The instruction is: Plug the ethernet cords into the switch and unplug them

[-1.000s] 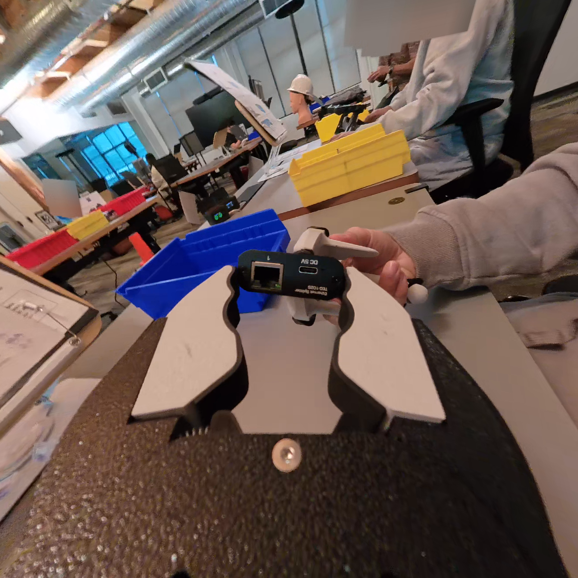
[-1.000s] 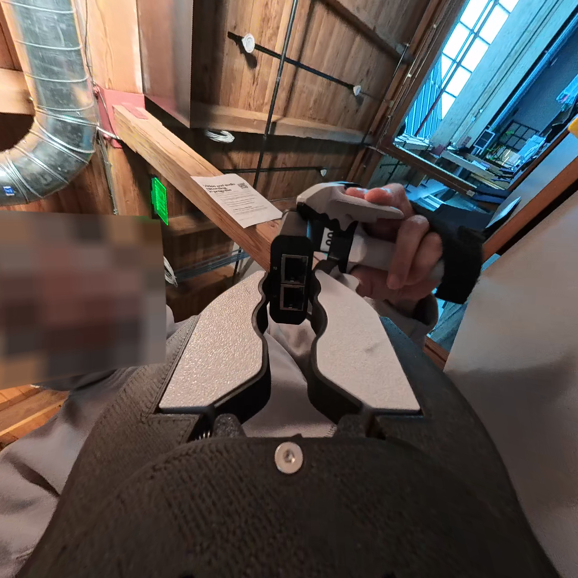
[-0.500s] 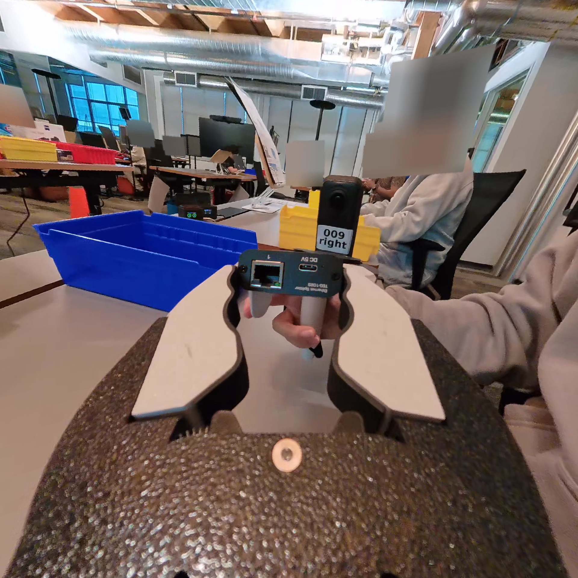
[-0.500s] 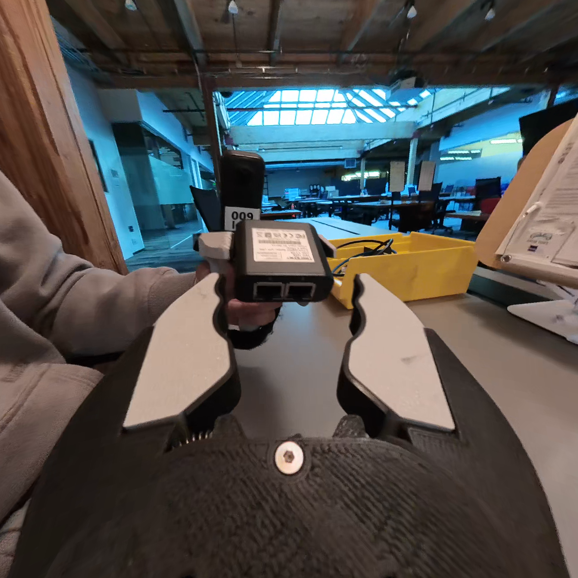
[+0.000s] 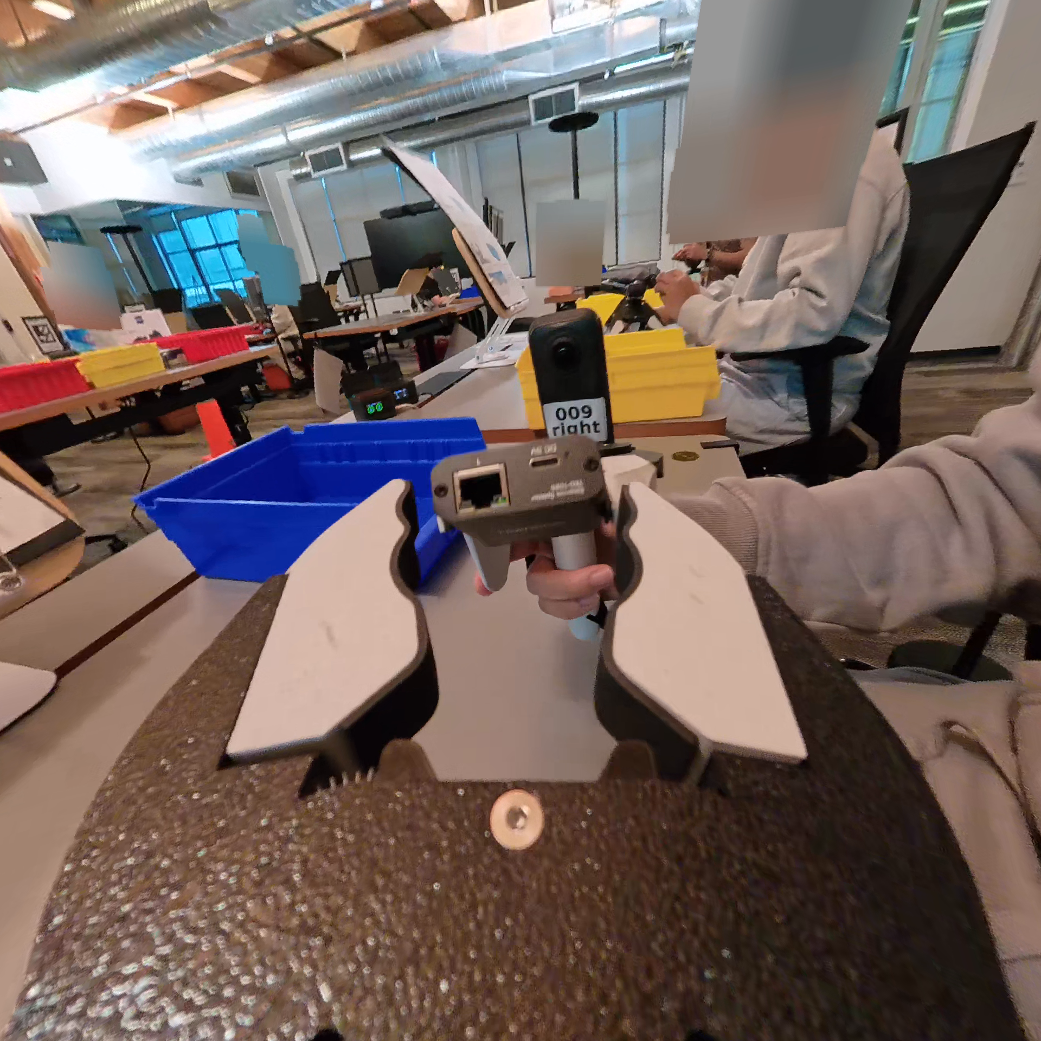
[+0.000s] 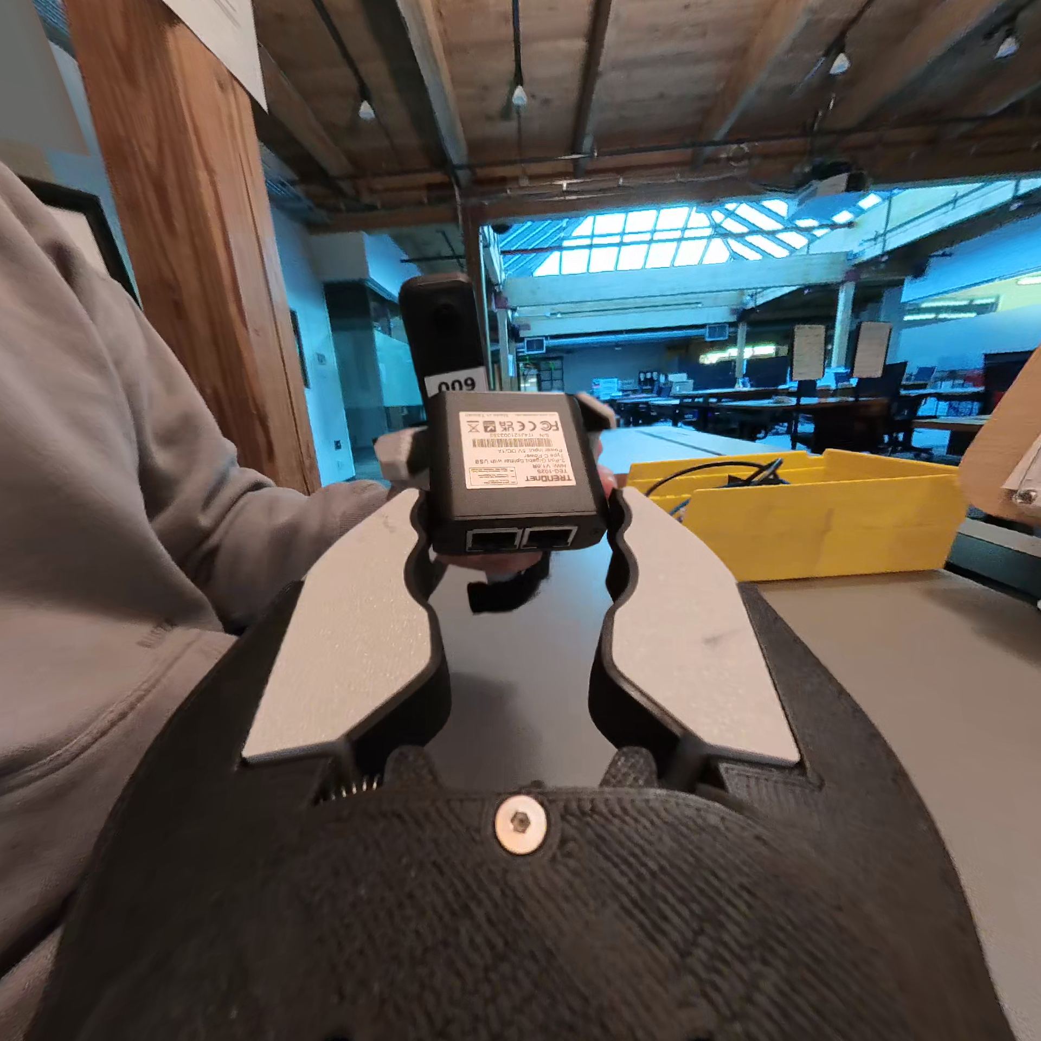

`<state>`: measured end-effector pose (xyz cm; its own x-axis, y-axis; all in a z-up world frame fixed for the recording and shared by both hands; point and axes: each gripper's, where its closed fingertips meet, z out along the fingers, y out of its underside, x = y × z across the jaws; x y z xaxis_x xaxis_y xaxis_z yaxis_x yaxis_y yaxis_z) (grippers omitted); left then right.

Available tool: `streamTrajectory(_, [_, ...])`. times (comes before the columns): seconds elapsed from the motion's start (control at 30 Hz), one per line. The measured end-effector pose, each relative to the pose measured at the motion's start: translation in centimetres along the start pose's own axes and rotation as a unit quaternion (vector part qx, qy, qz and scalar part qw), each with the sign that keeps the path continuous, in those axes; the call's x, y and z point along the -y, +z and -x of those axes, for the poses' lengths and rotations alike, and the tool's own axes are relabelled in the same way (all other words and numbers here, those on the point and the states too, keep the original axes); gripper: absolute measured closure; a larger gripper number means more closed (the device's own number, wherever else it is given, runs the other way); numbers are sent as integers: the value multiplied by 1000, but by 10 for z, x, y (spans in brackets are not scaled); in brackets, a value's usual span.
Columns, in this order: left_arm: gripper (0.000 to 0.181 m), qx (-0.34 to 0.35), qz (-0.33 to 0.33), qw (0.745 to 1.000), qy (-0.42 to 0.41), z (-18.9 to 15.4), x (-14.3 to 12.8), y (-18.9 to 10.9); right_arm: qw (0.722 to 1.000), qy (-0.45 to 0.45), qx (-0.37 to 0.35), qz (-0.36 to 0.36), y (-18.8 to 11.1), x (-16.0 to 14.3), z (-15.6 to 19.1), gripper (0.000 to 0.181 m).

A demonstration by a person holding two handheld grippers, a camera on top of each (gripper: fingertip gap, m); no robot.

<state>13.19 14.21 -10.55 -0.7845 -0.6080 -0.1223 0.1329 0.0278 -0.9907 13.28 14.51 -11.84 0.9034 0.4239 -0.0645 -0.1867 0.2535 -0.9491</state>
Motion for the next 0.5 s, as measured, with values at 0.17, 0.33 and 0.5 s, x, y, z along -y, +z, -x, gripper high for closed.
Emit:
streamTrajectory(0.17, [109, 11, 30, 999, -43, 8, 0, -8, 998, -41, -30, 30, -4, -6, -7, 121])
streamTrajectory(0.33, [114, 0, 135, 990, -39, 4, -31, -7, 992, -87, -33, 87, 2, -19, -4, 121])
streamTrajectory(0.5, [121, -17, 112, 991, -67, 3, -31, -7, 991, -90, -39, 93, 3, -18, -4, 121])
